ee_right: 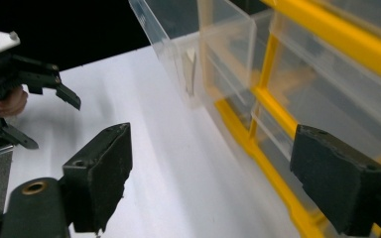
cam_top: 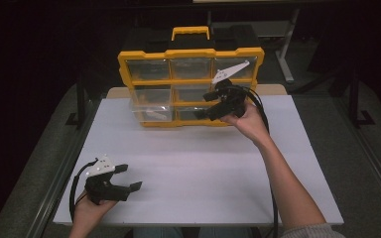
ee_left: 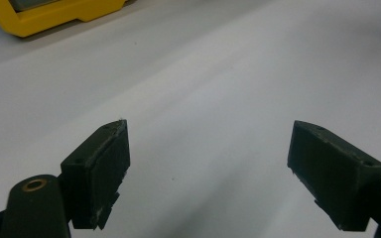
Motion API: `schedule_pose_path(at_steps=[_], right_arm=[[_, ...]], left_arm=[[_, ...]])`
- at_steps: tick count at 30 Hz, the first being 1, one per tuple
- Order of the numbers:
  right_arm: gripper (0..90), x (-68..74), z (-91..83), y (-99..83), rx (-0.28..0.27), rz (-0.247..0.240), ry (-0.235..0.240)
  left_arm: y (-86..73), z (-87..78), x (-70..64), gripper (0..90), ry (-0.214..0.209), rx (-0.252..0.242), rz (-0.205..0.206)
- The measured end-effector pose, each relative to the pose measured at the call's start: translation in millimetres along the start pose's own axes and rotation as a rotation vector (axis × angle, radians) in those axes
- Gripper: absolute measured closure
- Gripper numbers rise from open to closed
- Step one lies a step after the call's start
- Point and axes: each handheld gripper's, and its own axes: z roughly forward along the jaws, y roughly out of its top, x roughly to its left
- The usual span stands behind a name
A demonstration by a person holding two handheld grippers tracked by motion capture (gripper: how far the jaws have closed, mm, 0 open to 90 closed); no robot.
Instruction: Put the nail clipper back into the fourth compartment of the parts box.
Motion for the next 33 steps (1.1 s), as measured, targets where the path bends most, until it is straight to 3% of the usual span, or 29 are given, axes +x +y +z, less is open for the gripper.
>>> schedule_pose_path(at_steps=[21, 33], right_arm=[[15.5, -3.3, -35.8, -71.1, -0.032, 0.036, -0.063], [15.5, -1.3, -43.5, -106.4, -0.019, 0.071, -0.083]], left_arm=[[-0.4, 1.2, 0.8, 16.6, 0.005, 0.002, 0.0], [-1.5, -0.6, 2.1, 16.6, 0.016, -0.003, 0.002]])
